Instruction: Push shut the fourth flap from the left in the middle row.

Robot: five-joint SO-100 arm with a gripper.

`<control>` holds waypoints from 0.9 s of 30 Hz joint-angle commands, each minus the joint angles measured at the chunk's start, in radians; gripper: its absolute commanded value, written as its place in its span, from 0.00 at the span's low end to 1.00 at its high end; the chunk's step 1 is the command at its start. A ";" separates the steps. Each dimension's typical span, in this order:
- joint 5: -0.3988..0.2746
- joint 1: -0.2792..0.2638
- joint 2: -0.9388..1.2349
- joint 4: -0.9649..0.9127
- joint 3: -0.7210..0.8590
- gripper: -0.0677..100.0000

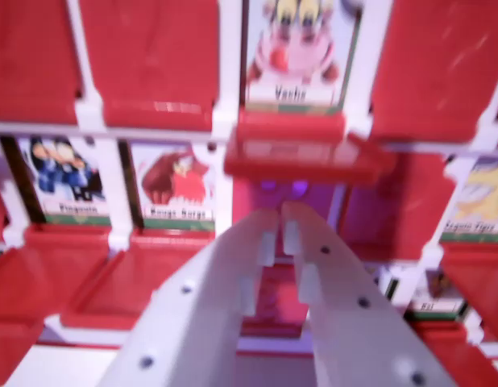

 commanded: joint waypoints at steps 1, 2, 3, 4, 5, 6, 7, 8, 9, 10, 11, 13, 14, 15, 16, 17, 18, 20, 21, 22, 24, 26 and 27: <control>0.008 0.006 0.218 0.055 -0.025 0.00; 0.008 0.008 0.244 0.066 -0.011 0.00; 0.008 0.008 0.268 0.084 0.000 0.00; 0.008 0.009 0.296 0.095 0.012 0.00; 0.008 0.009 0.324 0.112 0.025 0.00; 0.006 0.009 0.354 0.133 0.038 0.00; 0.005 0.009 0.387 0.155 0.055 0.00; 0.003 0.008 0.422 0.175 0.075 0.00; 0.006 0.009 0.459 0.201 0.094 0.00; 0.008 0.014 0.497 0.224 0.117 0.00; 0.009 0.018 0.535 0.250 0.138 0.00; 0.011 0.028 0.611 0.301 0.173 0.00; 0.008 0.034 0.646 0.313 0.193 0.00; -0.002 0.040 0.676 0.328 0.207 0.00; -0.011 0.046 0.704 0.348 0.216 0.00; -0.017 0.052 0.733 0.370 0.222 0.00; -0.017 0.058 0.756 0.393 0.225 0.00; -0.020 0.069 0.801 0.445 0.216 0.00; -0.023 0.072 0.821 0.465 0.210 0.00; -0.026 0.075 0.841 0.483 0.204 0.00; -0.034 0.074 0.881 0.520 0.198 0.00; -0.044 0.069 0.917 0.565 0.196 0.00; -0.049 0.066 0.933 0.589 0.195 0.00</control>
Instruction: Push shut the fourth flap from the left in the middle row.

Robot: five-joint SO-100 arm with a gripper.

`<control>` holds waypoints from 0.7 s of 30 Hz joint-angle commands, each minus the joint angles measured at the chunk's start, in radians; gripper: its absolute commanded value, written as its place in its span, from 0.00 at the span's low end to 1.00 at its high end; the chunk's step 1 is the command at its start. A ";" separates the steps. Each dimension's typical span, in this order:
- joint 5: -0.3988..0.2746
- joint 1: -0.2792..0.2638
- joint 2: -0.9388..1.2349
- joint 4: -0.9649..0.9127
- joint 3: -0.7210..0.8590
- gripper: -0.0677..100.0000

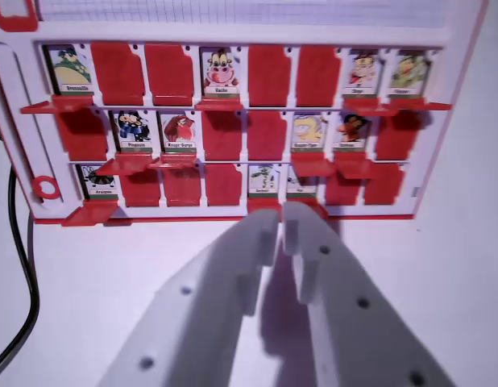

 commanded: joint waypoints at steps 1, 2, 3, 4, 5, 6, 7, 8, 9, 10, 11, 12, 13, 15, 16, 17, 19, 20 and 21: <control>-0.012 -0.011 0.146 0.078 -0.049 0.00; -0.012 -0.012 0.161 0.094 -0.043 0.00; -0.018 -0.012 0.178 0.107 -0.034 0.00; -0.023 -0.012 0.192 0.126 -0.029 0.00; -0.025 -0.012 0.207 0.137 -0.021 0.00; -0.029 -0.012 0.219 0.152 -0.020 0.00; -0.034 -0.012 0.232 0.169 -0.018 0.00; -0.040 -0.012 0.242 0.183 -0.017 0.00; -0.044 -0.012 0.252 0.196 -0.015 0.00; -0.049 -0.012 0.261 0.202 -0.011 0.00; -0.052 -0.012 0.267 0.212 -0.006 0.00; -0.051 -0.012 0.272 0.227 -0.006 0.00; -0.046 -0.012 0.275 0.235 -0.003 0.00; -0.052 -0.011 0.285 0.236 0.009 0.00; -0.052 -0.012 0.287 0.236 0.011 0.00; -0.052 -0.014 0.290 0.236 0.011 0.00; -0.052 -0.015 0.291 0.236 0.011 0.00; -0.051 -0.015 0.291 0.236 0.011 0.00; -0.049 -0.015 0.291 0.236 0.011 0.00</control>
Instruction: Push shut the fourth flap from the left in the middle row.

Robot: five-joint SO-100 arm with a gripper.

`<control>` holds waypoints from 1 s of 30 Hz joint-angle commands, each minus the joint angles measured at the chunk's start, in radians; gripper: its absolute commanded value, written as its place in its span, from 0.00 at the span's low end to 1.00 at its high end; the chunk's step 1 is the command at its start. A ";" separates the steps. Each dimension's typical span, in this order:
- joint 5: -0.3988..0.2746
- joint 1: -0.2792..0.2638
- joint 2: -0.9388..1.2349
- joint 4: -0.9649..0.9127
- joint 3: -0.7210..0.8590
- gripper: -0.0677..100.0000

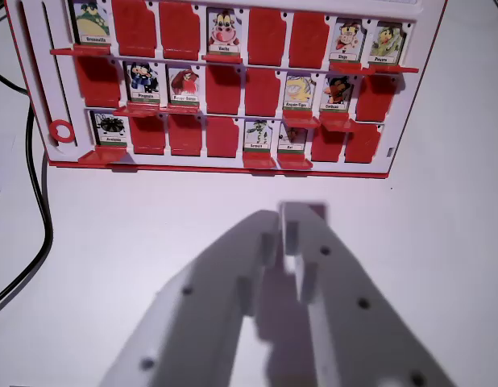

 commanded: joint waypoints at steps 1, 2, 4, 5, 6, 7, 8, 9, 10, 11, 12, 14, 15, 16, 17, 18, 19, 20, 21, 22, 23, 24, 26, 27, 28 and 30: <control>0.000 -0.006 0.064 0.000 -0.018 0.00; 0.000 -0.005 0.064 0.000 -0.018 0.00; 0.003 -0.003 0.064 0.000 -0.018 0.00; 0.005 -0.002 0.066 0.000 -0.017 0.00; 0.005 0.000 0.066 0.000 -0.012 0.00; 0.005 0.000 0.069 -0.003 -0.008 0.00; 0.005 0.000 0.069 -0.003 -0.006 0.00; 0.006 0.000 0.071 -0.005 -0.005 0.00; 0.006 0.000 0.071 -0.006 -0.003 0.00; 0.006 0.000 0.071 -0.009 -0.003 0.00; 0.006 0.000 0.071 -0.009 -0.003 0.00; 0.008 0.000 0.069 -0.011 -0.005 0.00; 0.009 0.000 0.067 -0.011 -0.005 0.00; 0.009 0.000 0.066 -0.012 -0.005 0.00; 0.009 0.000 0.066 -0.012 -0.005 0.00; 0.011 0.000 0.066 -0.012 -0.005 0.00; 0.011 0.000 0.066 -0.012 -0.005 0.00; 0.011 0.000 0.064 -0.012 -0.005 0.00; 0.012 0.000 0.064 -0.012 -0.005 0.00; 0.012 0.000 0.064 -0.014 -0.005 0.00; 0.012 0.000 0.064 -0.014 -0.005 0.00; 0.012 0.000 0.064 -0.014 -0.006 0.00; 0.012 0.000 0.063 -0.014 -0.009 0.00; 0.014 0.000 0.061 -0.014 -0.011 0.00; 0.014 0.000 0.061 -0.014 -0.011 0.00; 0.014 0.000 0.061 -0.014 -0.011 0.00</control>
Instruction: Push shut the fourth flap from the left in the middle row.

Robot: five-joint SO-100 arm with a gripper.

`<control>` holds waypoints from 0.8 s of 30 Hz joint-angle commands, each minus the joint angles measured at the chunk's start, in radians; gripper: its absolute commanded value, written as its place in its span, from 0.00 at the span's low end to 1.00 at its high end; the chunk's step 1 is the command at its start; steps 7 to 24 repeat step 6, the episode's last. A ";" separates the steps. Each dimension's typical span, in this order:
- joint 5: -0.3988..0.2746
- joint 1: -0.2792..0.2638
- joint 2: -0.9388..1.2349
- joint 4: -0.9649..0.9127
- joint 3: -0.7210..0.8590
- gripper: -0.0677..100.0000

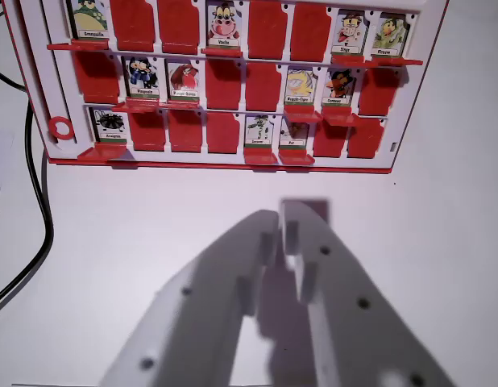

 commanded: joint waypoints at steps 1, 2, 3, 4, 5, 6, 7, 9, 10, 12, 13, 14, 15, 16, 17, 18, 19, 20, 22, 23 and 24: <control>0.005 0.000 0.061 -0.014 -0.023 0.00; 0.005 0.000 0.061 -0.014 -0.021 0.00; 0.005 0.000 0.061 -0.014 -0.021 0.00; 0.005 0.000 0.061 -0.014 -0.021 0.00; 0.005 0.000 0.061 -0.014 -0.020 0.00; 0.005 0.000 0.063 -0.014 -0.020 0.00; 0.005 0.000 0.063 -0.014 -0.020 0.00; 0.005 0.000 0.063 -0.014 -0.020 0.00; 0.005 0.000 0.063 -0.014 -0.020 0.00; 0.005 0.000 0.063 -0.014 -0.020 0.00; 0.005 0.000 0.063 -0.014 -0.020 0.00; 0.005 0.000 0.063 -0.014 -0.020 0.00; 0.005 0.000 0.063 -0.014 -0.020 0.00; 0.005 0.000 0.063 -0.014 -0.020 0.00; 0.005 0.000 0.063 -0.014 -0.020 0.00; 0.005 0.000 0.063 -0.014 -0.020 0.00; 0.005 0.000 0.063 -0.014 -0.020 0.00; 0.005 0.000 0.063 -0.014 -0.020 0.00; 0.005 0.000 0.063 -0.014 -0.020 0.00; 0.005 0.000 0.063 -0.014 -0.020 0.00; 0.005 0.000 0.063 -0.014 -0.020 0.00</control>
